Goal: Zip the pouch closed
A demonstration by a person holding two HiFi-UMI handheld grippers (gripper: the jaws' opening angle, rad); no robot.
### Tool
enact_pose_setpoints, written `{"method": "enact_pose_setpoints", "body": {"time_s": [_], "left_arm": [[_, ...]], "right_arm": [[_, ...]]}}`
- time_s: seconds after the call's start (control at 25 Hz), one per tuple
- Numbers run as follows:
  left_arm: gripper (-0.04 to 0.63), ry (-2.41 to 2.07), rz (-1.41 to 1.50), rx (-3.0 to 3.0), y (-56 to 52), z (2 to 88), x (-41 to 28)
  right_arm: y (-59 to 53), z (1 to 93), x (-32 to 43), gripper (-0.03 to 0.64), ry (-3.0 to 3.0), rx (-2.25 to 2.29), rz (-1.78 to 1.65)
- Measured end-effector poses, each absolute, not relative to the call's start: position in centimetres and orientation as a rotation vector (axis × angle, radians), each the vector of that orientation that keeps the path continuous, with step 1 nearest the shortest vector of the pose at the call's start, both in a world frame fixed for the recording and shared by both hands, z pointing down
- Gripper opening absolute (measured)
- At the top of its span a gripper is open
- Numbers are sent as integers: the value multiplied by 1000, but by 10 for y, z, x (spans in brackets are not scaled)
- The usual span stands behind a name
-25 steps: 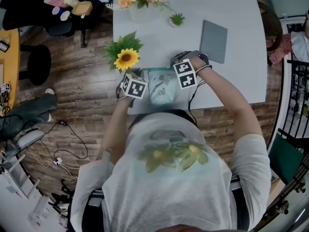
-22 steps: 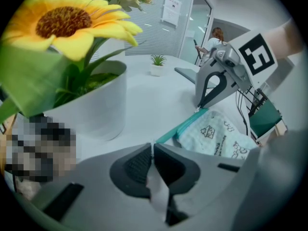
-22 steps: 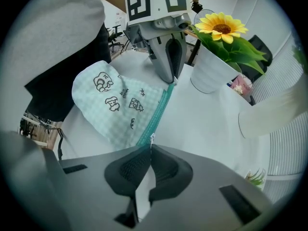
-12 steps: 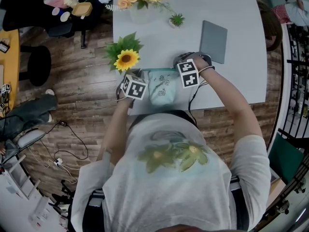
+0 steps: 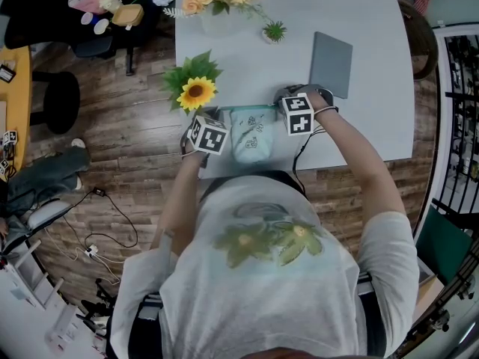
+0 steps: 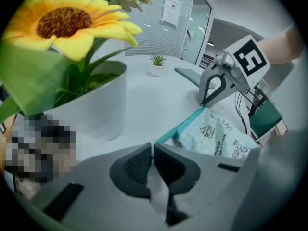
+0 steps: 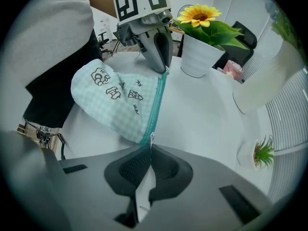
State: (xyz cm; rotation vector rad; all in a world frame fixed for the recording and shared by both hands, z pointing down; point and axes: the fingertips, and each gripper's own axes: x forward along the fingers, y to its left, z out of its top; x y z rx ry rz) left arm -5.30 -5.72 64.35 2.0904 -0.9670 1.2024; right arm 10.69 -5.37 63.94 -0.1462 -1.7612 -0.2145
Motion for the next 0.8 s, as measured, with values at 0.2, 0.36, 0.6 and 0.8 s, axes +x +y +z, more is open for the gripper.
{"method": "enact_pose_setpoints", "body": {"time_s": [0.2, 0.36, 0.6, 0.8], "left_arm": [[23, -968, 1193, 2088, -57, 642, -53], [23, -970, 1188, 2085, -57, 642, -53], [23, -968, 1158, 2075, -58, 641, -53], [25, -984, 1042, 2071, -59, 638, -54]], "right_arm": [[-54, 640, 107, 18, -1783, -110, -196], [-54, 640, 107, 18, -1795, -87, -200], [-49, 635, 105, 18, -1800, -58, -190], [-51, 638, 108, 27, -1810, 23, -141]]}}
